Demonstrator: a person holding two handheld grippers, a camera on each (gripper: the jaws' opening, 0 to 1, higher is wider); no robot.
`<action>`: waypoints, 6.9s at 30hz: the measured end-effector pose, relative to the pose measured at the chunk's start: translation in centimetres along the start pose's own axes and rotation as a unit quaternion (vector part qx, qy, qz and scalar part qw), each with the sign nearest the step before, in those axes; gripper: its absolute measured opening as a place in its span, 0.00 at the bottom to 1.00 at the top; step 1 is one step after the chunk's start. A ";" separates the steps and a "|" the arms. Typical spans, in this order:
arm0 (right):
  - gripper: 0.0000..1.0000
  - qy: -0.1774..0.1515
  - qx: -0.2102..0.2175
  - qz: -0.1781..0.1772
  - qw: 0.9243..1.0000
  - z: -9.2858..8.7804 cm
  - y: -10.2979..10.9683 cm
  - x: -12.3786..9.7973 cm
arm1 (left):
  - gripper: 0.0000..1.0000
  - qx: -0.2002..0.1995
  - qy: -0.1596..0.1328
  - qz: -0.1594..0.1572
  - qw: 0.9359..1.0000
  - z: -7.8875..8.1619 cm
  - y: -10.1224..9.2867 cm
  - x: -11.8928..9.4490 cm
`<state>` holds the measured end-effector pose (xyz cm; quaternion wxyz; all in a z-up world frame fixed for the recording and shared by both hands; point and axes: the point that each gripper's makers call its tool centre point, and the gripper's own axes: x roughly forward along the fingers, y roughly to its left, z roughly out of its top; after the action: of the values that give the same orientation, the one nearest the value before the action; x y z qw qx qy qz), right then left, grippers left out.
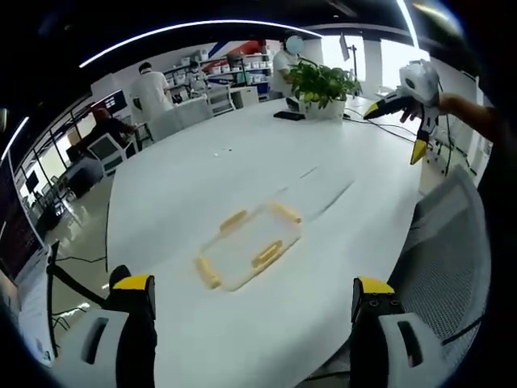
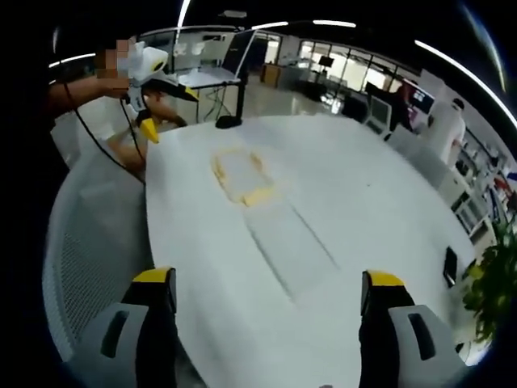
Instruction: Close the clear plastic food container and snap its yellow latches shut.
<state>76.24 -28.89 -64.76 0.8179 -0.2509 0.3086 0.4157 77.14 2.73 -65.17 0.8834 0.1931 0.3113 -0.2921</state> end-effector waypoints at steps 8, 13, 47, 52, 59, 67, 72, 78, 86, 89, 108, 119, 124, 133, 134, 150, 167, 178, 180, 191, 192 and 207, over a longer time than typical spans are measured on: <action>0.92 0.000 -0.015 0.012 1.000 1.1 -0.2 0.9 | 0.99 0.009 0.006 -0.013 1.000 0.0 0.6 0.2; 0.91 -0.005 -0.022 0.018 1.000 1.9 -0.5 1.5 | 0.99 0.020 0.011 -0.022 0.999 0.0 1.0 0.5; 0.77 0.020 -0.077 0.086 0.993 4.4 -1.5 7.2 | 0.84 0.091 0.061 -0.089 0.990 -1.0 4.1 4.4; 0.75 0.024 -0.080 0.093 0.992 4.8 -1.4 8.0 | 0.82 0.099 0.067 -0.100 0.988 -1.2 4.7 5.2; 0.70 0.029 -0.088 0.100 0.991 5.3 -1.3 9.3 | 0.74 0.118 0.072 -0.109 0.984 -1.6 5.5 6.2; 0.65 0.022 -0.102 0.107 0.989 6.5 -1.1 10.9 | 0.68 0.133 0.077 -0.123 0.980 -2.1 6.0 7.2; 0.64 0.024 -0.106 0.115 0.987 6.9 -0.7 12.0 | 0.66 0.144 0.089 -0.134 0.976 -2.7 6.1 8.0; 0.62 0.032 -0.114 0.124 0.985 7.3 -0.5 13.4 | 0.62 0.154 0.092 -0.142 0.974 -2.8 6.6 9.0; 0.58 0.040 -0.128 0.138 0.981 8.2 0.1 15.2 | 0.59 0.173 0.106 -0.155 0.967 -3.4 6.8 10.1; 0.57 0.046 -0.133 0.143 0.980 8.2 0.2 16.0 | 0.57 0.187 0.113 -0.164 0.962 -3.6 6.8 10.5; 0.53 0.091 -0.141 0.172 0.971 7.4 1.5 19.4 | 0.50 0.218 0.139 -0.198 0.945 -4.6 7.1 12.3; 0.51 0.106 -0.167 0.178 0.964 6.8 2.1 21.0 | 0.46 0.256 0.151 -0.216 0.930 -4.5 7.0 13.5; 0.51 0.119 -0.183 0.179 0.959 6.5 2.3 21.9 | 0.44 0.265 0.157 -0.223 0.925 -4.7 7.0 14.0; 0.50 0.137 -0.187 0.179 0.956 6.2 2.2 23.0 | 0.42 0.272 0.165 -0.235 0.918 -5.2 6.8 14.3; 0.50 0.140 -0.186 0.179 0.956 6.1 2.1 23.1 | 0.42 0.273 0.166 -0.236 0.918 -5.2 6.8 14.4; 0.49 0.168 -0.197 0.201 0.945 4.9 2.5 24.3 | 0.37 0.292 0.171 -0.270 0.901 -5.8 5.9 14.9; 0.38 0.171 -0.190 0.202 0.945 4.5 2.6 24.0 | 0.34 0.312 0.179 -0.278 0.891 -5.7 5.3 14.9; 0.36 0.170 -0.189 0.201 0.946 4.7 2.5 24.0 | 0.33 0.312 0.184 -0.277 0.890 -5.7 5.3 14.7; 0.36 0.170 -0.191 0.202 0.945 4.7 2.6 24.0 | 0.33 0.308 0.187 -0.279 0.890 -5.8 5.3 14.5; 0.36 0.156 -0.188 0.208 0.947 6.2 3.3 22.7 | 0.33 0.310 0.190 -0.274 0.890 -5.1 5.7 12.5; 0.36 0.154 -0.190 0.208 0.947 6.3 3.3 22.6 | 0.33 0.311 0.191 -0.274 0.890 -5.0 5.7 12.3; 0.36 0.140 -0.196 0.204 0.949 8.2 2.8 19.7 | 0.33 0.316 0.184 -0.266 0.892 -2.7 5.5 10.0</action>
<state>85.48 -11.57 -73.62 0.5989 -0.3934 0.3769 0.5869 85.81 4.35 -72.87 0.5922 0.4223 0.3994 -0.5581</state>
